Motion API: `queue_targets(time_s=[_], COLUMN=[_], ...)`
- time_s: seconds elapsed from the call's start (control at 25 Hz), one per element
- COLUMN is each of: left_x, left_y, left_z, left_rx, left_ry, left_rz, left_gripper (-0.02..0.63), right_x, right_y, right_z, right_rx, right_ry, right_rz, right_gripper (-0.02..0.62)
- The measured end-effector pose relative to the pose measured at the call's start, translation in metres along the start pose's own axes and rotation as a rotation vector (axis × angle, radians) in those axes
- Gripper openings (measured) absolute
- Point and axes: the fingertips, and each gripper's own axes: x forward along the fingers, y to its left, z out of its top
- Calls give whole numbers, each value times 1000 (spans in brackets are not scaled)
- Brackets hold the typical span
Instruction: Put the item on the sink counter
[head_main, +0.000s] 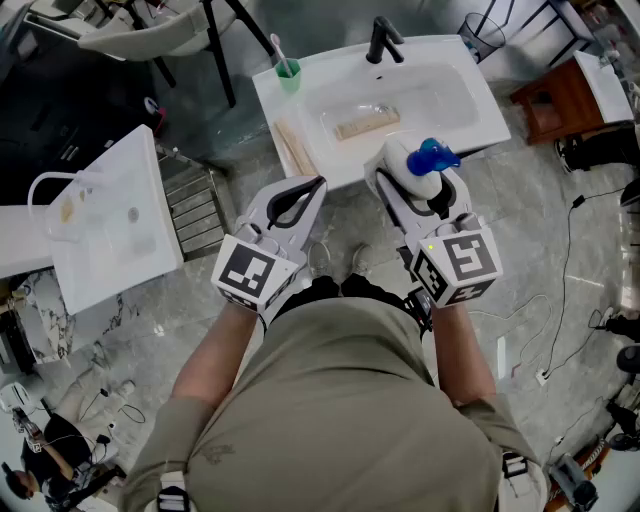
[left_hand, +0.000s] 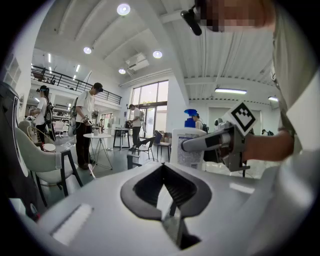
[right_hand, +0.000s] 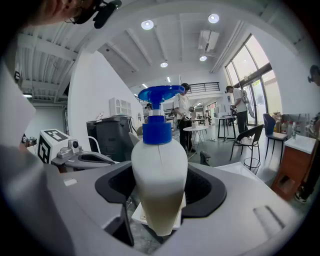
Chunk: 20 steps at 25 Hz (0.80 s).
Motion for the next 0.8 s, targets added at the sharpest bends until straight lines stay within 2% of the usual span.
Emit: queue_targets(time_s=[0.28,0.8], left_x=[0,13], left_y=[-5,-13], left_z=[2,-2], left_rx=[-3,3], left_ry=[-30,-14], left_rz=[-31,-56], left_gripper=[5,5], right_x=[0,-7], right_y=[1,-13], right_z=[-3,-8], right_rx=[2,32], right_ry=[7,-1], right_rz=[-8,-34], right_gripper=[281,281])
